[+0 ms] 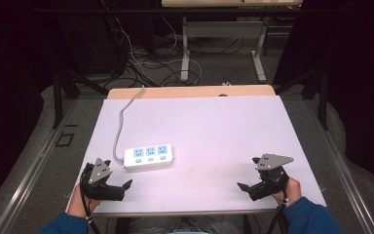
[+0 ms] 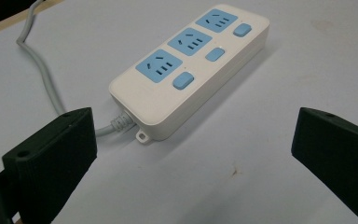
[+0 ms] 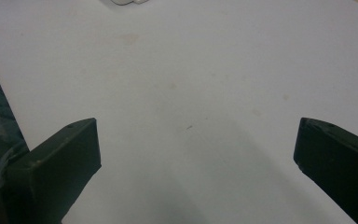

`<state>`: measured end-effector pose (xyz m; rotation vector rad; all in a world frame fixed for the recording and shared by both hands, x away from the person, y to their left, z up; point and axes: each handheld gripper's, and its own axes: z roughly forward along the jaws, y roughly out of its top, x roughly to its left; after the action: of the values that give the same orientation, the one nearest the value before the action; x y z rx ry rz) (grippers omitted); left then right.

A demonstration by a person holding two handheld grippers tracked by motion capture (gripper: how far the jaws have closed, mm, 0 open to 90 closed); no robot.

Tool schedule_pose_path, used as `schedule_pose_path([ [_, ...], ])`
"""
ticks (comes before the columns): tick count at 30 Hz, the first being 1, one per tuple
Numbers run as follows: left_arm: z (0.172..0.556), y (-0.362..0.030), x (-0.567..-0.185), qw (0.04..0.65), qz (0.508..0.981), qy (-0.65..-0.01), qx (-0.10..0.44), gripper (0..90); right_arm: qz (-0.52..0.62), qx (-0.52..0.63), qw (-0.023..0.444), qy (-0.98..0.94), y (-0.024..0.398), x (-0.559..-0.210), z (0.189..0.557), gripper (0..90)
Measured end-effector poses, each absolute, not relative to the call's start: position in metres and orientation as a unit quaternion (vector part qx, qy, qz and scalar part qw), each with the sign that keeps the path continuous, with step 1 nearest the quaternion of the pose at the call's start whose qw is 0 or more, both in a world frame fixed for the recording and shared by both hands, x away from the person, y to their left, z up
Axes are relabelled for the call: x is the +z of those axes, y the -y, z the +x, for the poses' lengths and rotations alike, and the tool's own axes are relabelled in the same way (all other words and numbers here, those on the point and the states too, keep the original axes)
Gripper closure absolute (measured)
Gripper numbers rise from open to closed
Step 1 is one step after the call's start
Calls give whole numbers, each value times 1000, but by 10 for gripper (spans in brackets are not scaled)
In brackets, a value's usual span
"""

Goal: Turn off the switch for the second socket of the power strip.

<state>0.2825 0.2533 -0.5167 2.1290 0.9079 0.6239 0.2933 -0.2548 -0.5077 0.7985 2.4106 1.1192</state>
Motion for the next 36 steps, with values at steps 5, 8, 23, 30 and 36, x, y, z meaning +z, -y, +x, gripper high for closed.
schedule_pose_path([
  [5,283,-253,-516,366,826,-356,241,1,283,395,182,-855,255,-507,294,1],
  [8,282,-253,-514,365,824,-357,244,1,284,397,181,-854,255,-508,293,1],
  [23,291,-251,-498,364,807,-379,270,1,286,397,181,-853,255,-508,295,1],
  [30,297,-247,-494,370,800,-385,274,0,287,396,180,-853,255,-509,295,1],
  [36,304,-243,-489,375,796,-386,277,1,283,397,186,-853,256,-508,295,2],
])
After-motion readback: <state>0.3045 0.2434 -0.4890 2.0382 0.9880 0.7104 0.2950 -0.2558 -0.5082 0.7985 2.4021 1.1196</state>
